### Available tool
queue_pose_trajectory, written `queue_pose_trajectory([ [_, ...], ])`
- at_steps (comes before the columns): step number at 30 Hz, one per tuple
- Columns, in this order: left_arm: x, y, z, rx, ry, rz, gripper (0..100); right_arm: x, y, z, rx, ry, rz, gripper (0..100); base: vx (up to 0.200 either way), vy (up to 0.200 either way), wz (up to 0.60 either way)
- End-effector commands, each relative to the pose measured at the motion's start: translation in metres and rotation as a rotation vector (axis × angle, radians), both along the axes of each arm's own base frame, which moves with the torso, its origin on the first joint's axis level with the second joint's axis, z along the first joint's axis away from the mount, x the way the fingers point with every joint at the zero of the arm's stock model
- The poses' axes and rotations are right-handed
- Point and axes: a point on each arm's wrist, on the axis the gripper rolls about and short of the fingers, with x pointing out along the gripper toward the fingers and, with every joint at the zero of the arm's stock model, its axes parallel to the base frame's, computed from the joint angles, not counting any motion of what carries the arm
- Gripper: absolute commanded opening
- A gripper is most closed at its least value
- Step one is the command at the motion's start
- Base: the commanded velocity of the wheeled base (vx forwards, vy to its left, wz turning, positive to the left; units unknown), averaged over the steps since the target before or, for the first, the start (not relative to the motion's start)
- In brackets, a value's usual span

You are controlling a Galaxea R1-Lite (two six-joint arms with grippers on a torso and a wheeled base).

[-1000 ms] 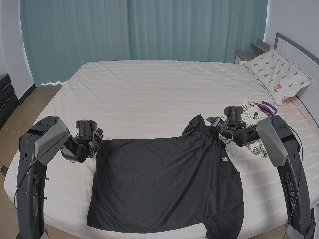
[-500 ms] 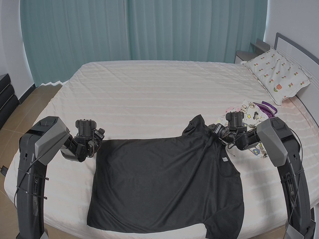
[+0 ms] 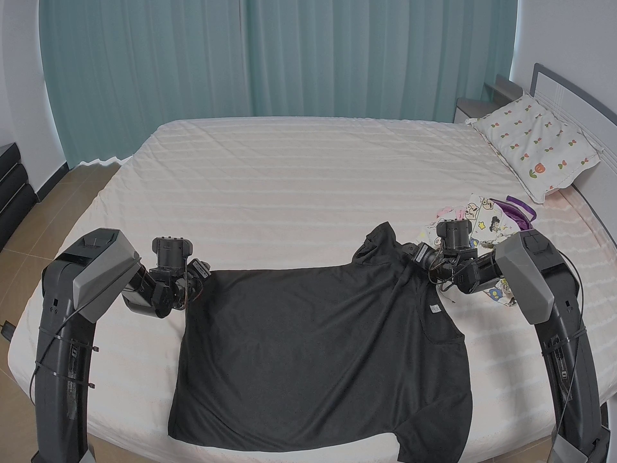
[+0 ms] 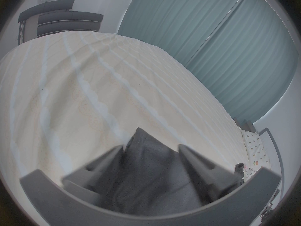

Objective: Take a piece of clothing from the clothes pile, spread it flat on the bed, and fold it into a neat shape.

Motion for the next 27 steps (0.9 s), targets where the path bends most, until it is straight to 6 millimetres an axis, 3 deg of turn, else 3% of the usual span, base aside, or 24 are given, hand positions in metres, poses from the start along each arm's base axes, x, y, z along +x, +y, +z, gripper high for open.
queue_pose_trajectory([
  [1, 0.003, -0.001, 0.000, -0.002, -0.008, -0.002, 0, -0.001, 0.004, -0.008, -0.001, 0.017, 0.013, 0, 0.000, 0.000, 0.00],
  [6, 0.005, 0.001, -0.001, -0.003, -0.016, 0.008, 0, 0.002, 0.008, -0.015, -0.001, 0.015, 0.018, 0, 0.000, 0.000, 0.00],
  [17, 0.030, 0.011, -0.003, 0.034, -0.116, 0.154, 0, 0.013, -0.003, 0.005, 0.011, -0.061, -0.025, 0, 0.000, 0.000, 0.00],
  [27, 0.038, 0.014, -0.005, 0.032, -0.144, 0.167, 0, 0.014, -0.006, 0.004, 0.008, -0.078, -0.049, 0, 0.000, 0.000, 0.00],
])
